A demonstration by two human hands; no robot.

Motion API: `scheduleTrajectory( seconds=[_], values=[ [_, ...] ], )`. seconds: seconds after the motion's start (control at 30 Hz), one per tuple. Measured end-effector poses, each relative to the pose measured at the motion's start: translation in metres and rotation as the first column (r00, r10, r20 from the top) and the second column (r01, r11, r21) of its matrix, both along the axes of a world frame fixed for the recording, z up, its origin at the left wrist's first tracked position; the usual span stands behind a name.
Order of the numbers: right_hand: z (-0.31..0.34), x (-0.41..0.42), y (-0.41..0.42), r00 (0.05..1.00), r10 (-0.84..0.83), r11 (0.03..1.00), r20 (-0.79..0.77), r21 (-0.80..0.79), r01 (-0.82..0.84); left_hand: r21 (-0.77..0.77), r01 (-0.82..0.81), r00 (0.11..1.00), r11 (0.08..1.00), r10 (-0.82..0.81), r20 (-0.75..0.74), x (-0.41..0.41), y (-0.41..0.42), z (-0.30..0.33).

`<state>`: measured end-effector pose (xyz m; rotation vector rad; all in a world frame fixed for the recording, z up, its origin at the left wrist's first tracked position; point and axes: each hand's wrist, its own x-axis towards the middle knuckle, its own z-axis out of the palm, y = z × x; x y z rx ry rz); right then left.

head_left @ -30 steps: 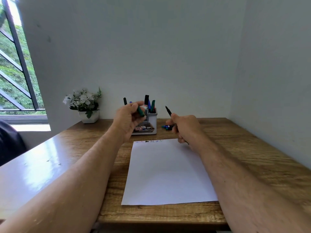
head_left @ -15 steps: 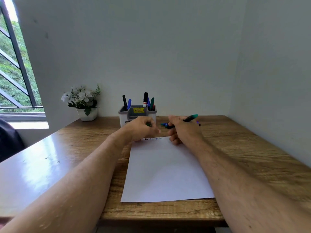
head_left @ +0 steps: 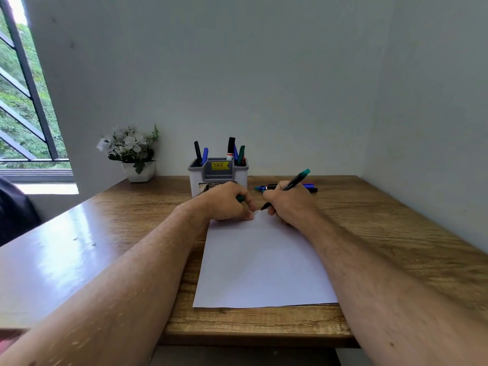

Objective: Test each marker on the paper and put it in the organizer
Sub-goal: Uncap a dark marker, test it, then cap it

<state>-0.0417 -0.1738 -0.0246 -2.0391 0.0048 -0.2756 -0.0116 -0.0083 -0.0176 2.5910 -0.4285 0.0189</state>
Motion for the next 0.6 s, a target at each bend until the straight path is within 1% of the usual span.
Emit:
scheduleTrajectory(
  seconds=[0.1,0.27,0.43,0.6],
  values=[
    [0.0007,-0.0008,0.0008,1.000,0.008,0.999,-0.007,-0.043,-0.008,-0.001,0.000,1.000,1.000,0.000,-0.005,-0.0008,-0.0003,0.0007],
    [0.0014,-0.0011,0.0008,1.000,0.019,0.998,-0.007,-0.059,-0.019,-0.002,0.000,1.000,1.000,0.000,-0.017,-0.0007,-0.0015,0.0008],
    [0.0004,0.0003,0.0008,1.000,0.014,0.998,-0.003,-0.066,-0.014,-0.011,0.002,0.999,1.000,-0.003,-0.032,-0.0002,-0.0014,0.0013],
    [-0.0015,0.0035,0.0011,1.000,0.014,0.999,-0.003,-0.041,-0.015,-0.015,0.000,0.999,1.000,-0.001,-0.034,-0.0008,-0.0014,0.0014]
  ],
)
